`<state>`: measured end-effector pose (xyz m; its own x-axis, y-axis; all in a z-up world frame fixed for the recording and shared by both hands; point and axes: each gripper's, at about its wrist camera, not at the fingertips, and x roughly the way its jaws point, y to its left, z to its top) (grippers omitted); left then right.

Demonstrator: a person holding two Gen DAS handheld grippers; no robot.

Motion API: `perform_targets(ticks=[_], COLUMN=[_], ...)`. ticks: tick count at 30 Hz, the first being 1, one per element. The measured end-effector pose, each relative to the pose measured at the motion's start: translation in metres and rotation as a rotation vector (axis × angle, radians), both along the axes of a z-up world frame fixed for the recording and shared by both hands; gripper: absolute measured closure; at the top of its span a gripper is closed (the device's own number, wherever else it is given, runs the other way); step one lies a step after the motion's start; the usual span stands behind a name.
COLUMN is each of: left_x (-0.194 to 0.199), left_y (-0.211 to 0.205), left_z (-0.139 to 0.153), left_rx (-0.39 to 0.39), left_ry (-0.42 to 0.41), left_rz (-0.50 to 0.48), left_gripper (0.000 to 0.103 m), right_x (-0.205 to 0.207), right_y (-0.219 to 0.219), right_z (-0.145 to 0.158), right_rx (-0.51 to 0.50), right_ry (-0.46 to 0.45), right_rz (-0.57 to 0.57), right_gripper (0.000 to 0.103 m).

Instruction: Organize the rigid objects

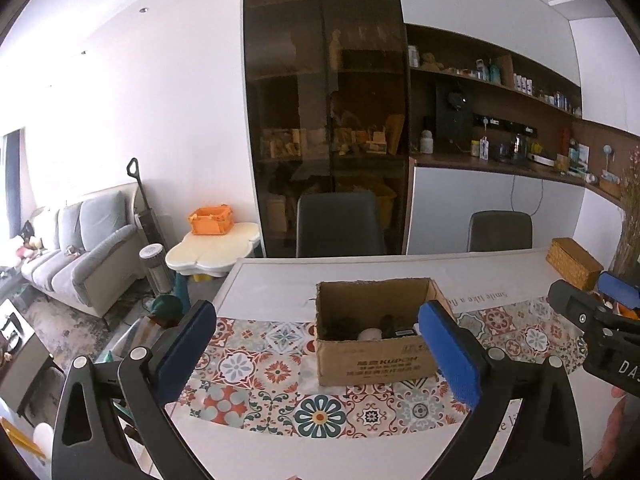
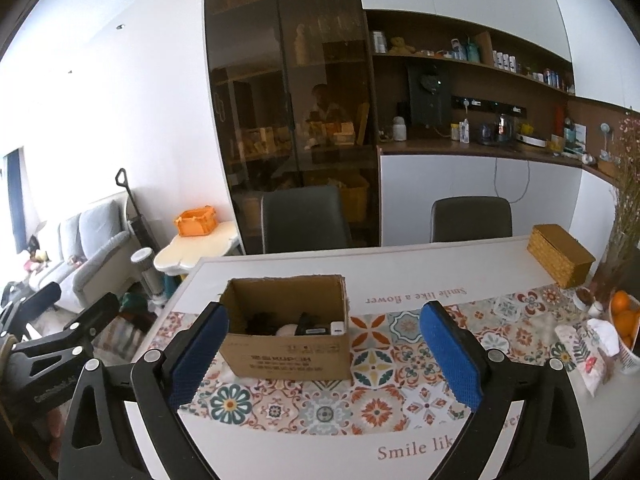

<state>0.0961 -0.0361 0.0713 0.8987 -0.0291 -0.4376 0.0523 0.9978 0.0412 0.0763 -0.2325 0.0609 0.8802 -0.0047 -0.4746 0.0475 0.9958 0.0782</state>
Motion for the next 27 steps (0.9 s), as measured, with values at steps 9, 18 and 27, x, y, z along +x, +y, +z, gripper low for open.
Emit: perform_targets(ticks=[9,18,27], left_x=[-0.0053,-0.0069,-0.0073], left_y=[0.001,0.0004,0.0015], left_z=[0.0019,0.0022,0.0039], left_rx=[-0.002,0.001,0.001], left_ry=[-0.012,-0.015,-0.013], left_rz=[0.003,0.006,0.002], left_gripper=[0.0,0.0,0.0], right_x=[-0.0064,-0.0084,-0.0085], right_y=[0.0033,0.0046,0.0047], right_z=[0.0024,0.0056,0.0059], right_rx=[-0.005,-0.009,-0.008], right_ry=[-0.01,-0.019,-0.02], right_rz=[0.015,0.012,0.013], right_gripper=[0.006,0.006,0.006])
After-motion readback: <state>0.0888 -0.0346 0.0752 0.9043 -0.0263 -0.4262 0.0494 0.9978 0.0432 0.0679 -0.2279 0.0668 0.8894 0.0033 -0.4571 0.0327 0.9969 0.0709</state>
